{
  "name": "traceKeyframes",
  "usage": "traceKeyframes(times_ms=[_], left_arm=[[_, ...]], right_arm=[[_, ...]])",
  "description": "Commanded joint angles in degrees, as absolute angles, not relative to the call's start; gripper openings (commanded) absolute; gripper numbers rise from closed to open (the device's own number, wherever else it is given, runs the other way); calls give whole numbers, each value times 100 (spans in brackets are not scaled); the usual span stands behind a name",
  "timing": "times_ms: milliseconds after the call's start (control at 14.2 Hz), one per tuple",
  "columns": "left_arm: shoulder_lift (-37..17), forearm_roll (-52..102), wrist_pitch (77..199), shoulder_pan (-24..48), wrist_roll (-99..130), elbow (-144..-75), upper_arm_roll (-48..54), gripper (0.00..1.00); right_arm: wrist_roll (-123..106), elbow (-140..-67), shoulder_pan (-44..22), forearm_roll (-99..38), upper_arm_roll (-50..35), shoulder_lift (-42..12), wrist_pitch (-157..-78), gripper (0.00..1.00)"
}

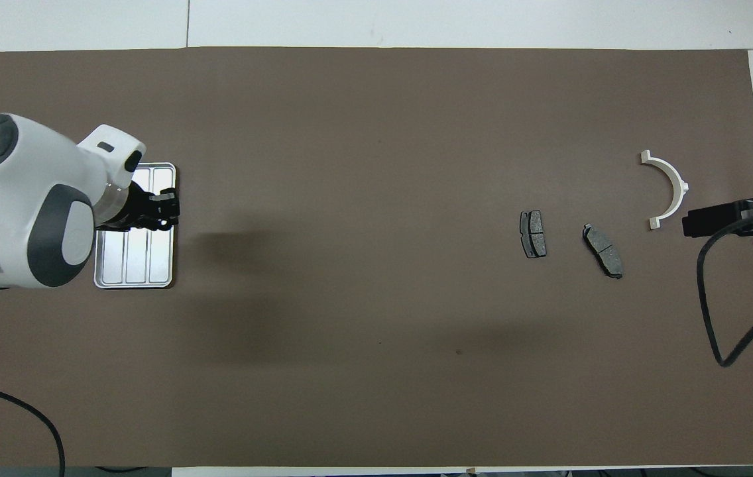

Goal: Place bearing gear from tray to pile
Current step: 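Grasp a dark bearing gear in the silver tray with the left gripper, then carry the gear to the table center and open the left gripper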

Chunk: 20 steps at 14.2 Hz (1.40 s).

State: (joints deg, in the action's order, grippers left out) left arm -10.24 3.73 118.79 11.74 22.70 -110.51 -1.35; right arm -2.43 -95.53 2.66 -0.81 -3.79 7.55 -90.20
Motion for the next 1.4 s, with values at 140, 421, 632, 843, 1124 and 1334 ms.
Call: traceKeyframes(times_ms=[140, 421, 632, 843, 1124, 1334], left_arm=[[-1861, 598, 11654, 2765, 4425, -9802, -237, 0], [-2671, 519, 11951, 3462, 5457, -9175, -246, 0], [-2698, 413, 12549, 3638, 5581, -9614, -246, 0], [-3074, 352, 12533, 3830, 5756, -9528, -272, 0], [-3094, 211, 12568, 3850, 5994, -9492, -299, 0], [-3076, 167, 12490, 3823, 6003, -9492, -316, 99]], right_arm=[[-343, -9562, 369, -141, -422, 782, -9000, 100], [-325, -9562, 343, -141, -422, 782, -8991, 100], [-343, -9562, 343, -141, -422, 782, -8991, 100], [-352, -9571, 343, -141, -422, 791, -8965, 100], [-334, -9580, 343, -141, -422, 791, -8956, 100], [-325, -9677, 334, -141, -422, 852, -8965, 100]])
